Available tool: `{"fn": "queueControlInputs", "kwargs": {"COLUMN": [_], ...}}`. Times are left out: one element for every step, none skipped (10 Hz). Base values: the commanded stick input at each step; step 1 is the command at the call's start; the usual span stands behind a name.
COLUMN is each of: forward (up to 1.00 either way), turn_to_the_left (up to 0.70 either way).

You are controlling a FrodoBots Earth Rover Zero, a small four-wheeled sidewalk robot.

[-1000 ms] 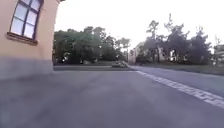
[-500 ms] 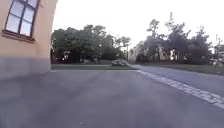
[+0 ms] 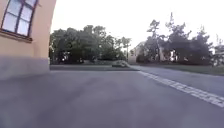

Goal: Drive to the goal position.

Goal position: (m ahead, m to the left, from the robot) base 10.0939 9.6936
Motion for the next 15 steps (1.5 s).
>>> {"fn": "queueControlInputs", "kwargs": {"forward": [0.5, 0.5, 0.5, 0.5, 0.5, 0.5, 0.5, 0.5, 0.5, 0.5, 0.5, 0.5, 0.5, 0.5, 0.5], "turn_to_the_left": [0.5, 0.5, 0.5, 0.5, 0.43, 0.0, 0.0, 0.0, 0.0, 0.0, 0.0, 0.0, 0.0, 0.0, 0.0]}}
